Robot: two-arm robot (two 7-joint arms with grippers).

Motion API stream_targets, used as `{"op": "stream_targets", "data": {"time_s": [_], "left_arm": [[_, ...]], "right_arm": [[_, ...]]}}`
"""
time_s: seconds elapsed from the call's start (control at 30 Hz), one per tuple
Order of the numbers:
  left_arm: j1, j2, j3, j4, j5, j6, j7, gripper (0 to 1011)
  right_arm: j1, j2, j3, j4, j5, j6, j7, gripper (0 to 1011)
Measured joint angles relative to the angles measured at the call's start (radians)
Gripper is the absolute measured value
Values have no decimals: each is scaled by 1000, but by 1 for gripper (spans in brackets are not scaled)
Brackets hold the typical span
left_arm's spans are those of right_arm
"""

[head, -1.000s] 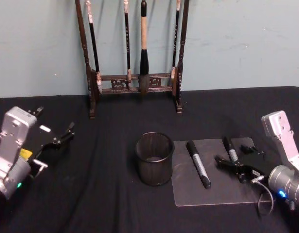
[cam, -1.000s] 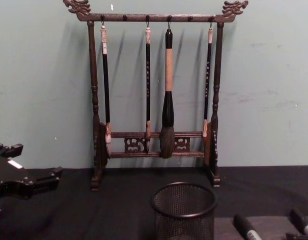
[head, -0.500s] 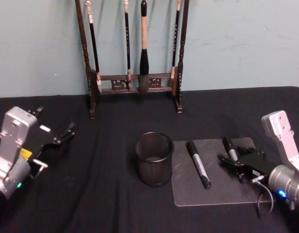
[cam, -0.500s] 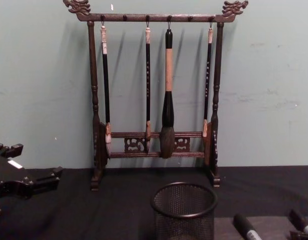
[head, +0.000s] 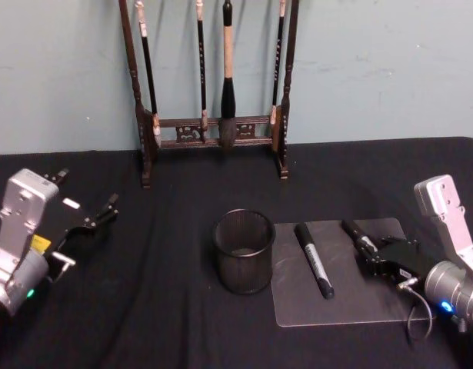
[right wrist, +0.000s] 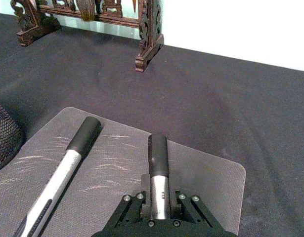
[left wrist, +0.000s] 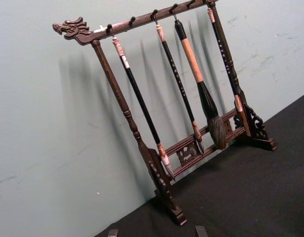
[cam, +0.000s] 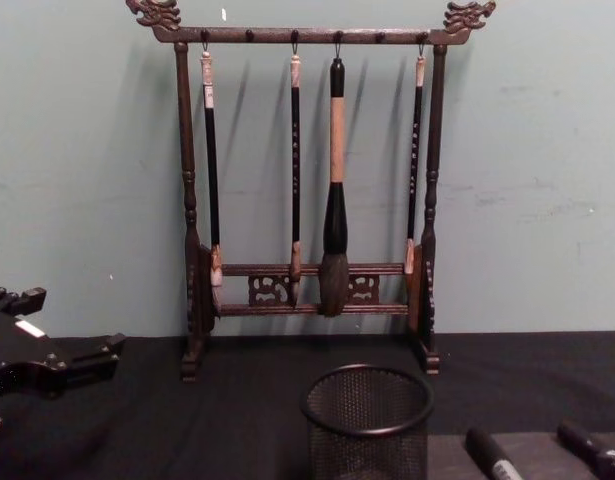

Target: Pick up the water-based marker from the table and place it into the pen holder.

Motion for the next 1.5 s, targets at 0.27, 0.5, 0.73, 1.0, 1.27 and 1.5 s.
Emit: {"op": "stream_targets", "data": {"time_s": [0.27, 0.5, 0.73, 1.0, 1.27, 1.5], "left_arm": [[0, 0, 0, 0, 0, 0, 0, 1009], [0, 0, 0, 0, 0, 0, 0, 1009], [0, 0, 0, 0, 0, 0, 0, 1009], [0, 0, 0, 0, 0, 0, 0, 1009], [0, 0, 0, 0, 0, 0, 0, 1009], [0, 0, 0, 0, 0, 0, 0, 1009]], "right_arm": [[0, 0, 0, 0, 0, 0, 0, 204], [-1, -1, 1, 0, 0, 0, 1, 204], [-13, -11, 24, -5, 0, -29, 22, 204], [-31, -17, 50, -18, 11, -83, 48, 204], [-49, -20, 74, -26, 57, -157, 100, 204], [-60, -13, 81, -33, 101, -222, 156, 204]]}}
